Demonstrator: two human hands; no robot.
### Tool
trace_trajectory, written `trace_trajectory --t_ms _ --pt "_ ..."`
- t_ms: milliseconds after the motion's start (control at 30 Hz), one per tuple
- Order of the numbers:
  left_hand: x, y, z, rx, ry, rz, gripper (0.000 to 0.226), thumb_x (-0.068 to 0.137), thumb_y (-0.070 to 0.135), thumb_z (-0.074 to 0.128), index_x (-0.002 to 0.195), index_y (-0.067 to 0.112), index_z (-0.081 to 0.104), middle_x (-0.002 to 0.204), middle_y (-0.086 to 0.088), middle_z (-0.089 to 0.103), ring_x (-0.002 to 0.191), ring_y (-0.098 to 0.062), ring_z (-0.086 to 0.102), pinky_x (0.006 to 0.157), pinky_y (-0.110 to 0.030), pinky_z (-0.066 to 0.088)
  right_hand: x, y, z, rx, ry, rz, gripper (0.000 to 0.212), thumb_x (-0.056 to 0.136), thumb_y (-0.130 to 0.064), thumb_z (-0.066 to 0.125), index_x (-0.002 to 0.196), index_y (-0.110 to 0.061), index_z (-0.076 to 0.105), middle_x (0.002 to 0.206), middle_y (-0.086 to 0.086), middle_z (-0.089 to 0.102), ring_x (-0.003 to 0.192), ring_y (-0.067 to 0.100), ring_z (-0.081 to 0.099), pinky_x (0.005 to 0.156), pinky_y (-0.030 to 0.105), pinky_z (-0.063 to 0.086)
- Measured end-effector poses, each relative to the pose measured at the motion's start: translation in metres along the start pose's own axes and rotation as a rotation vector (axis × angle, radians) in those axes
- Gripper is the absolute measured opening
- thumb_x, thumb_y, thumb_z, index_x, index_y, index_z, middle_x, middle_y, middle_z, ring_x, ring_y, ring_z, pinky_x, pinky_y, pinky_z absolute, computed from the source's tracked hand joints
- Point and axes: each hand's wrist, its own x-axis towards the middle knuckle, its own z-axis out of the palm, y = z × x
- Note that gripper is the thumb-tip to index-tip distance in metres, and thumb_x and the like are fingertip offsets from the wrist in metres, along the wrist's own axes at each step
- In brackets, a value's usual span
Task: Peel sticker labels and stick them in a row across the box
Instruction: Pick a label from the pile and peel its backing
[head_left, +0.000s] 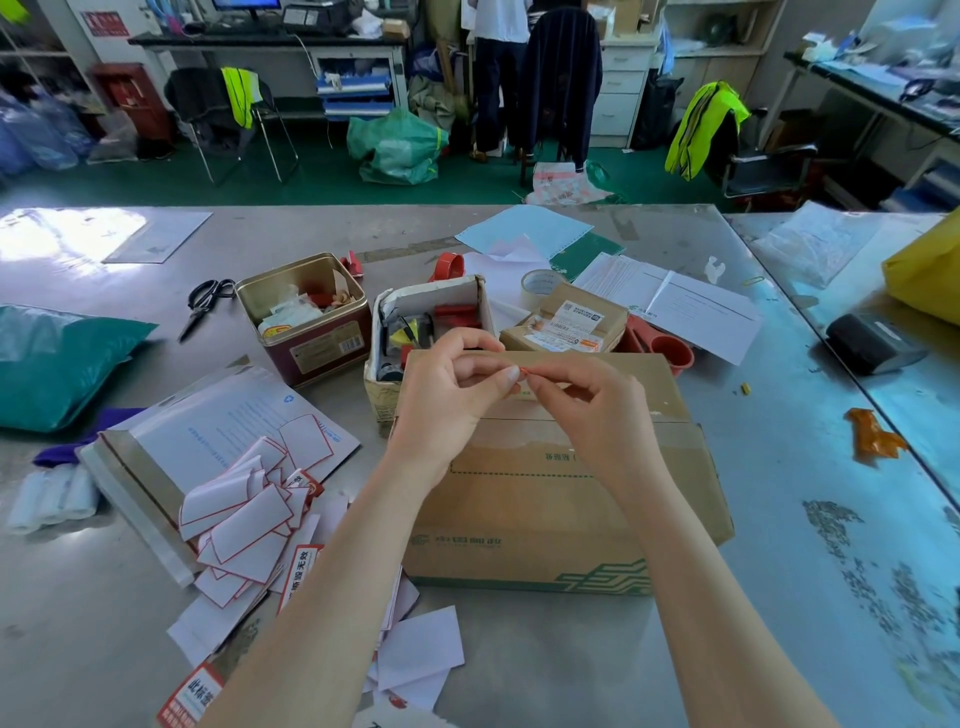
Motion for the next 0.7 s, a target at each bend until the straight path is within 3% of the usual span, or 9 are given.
trace_trajectory --t_ms 133,467,700 --pt "-0.0008 0.0000 0.0030 0.083 0.025 0.049 0.020 0.082 0.011 0.069 0.096 0.020 0.058 0.084 0.001 0.074 0.079 -0.014 0.069 0.082 -0.037 0.055 -0.0002 0.0008 0.0016 -0.009 0.024 -0.007 0.017 0.084 -0.009 0.066 0.092 -0.021 0.075 0.090 -0.009 0.071 0.085 0.003 0.062 0.075 0.014 0.049" --pt "-0.0039 0.0030 0.0077 0.118 0.056 0.088 0.021 0.085 0.009 0.066 0.102 0.014 0.055 0.086 -0.002 0.072 0.077 -0.008 0.068 0.072 -0.020 0.054 -0.0013 -0.0003 0.0037 -0.055 0.053 -0.062 0.017 0.083 -0.008 0.067 0.093 -0.019 0.075 0.088 -0.013 0.067 0.089 0.003 0.061 0.075 0.011 0.048" --pt "-0.0055 0.0020 0.0082 0.107 0.057 0.033 0.019 0.085 0.009 0.066 0.101 0.012 0.057 0.082 0.003 0.073 0.078 -0.007 0.068 0.079 -0.030 0.055 -0.0028 -0.0002 0.0043 -0.015 0.055 -0.047 0.017 0.083 -0.006 0.067 0.092 -0.017 0.075 0.088 -0.014 0.067 0.086 -0.003 0.060 0.072 0.006 0.045"
